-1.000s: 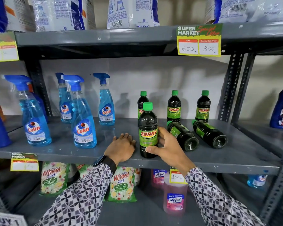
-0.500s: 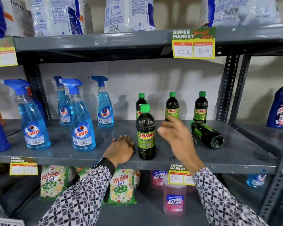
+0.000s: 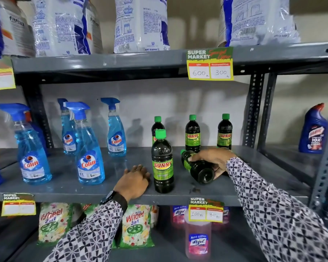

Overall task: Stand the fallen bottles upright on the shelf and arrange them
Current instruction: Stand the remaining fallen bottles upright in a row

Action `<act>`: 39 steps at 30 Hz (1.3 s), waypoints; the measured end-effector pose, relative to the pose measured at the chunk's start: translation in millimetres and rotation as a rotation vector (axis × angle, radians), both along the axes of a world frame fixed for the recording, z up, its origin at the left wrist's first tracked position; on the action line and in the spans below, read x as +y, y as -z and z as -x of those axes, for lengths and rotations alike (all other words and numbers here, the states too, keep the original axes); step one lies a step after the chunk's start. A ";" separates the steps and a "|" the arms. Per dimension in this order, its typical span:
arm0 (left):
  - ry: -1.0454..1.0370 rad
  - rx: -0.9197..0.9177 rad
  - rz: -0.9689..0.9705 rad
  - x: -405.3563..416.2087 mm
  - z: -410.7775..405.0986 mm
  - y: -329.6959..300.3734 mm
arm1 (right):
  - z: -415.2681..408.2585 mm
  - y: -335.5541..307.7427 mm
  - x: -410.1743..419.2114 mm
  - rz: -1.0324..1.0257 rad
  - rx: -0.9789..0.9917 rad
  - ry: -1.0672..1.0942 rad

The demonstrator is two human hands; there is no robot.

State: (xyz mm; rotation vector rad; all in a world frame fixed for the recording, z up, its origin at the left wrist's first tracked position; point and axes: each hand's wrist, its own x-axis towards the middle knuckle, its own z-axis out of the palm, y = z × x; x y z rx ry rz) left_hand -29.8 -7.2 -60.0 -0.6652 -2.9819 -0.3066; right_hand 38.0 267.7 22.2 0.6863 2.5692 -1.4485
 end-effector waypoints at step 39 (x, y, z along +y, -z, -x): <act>0.004 0.018 -0.021 -0.6 4.8 5.0 | 20.5 83.4 13.3 -0.081 0.706 0.045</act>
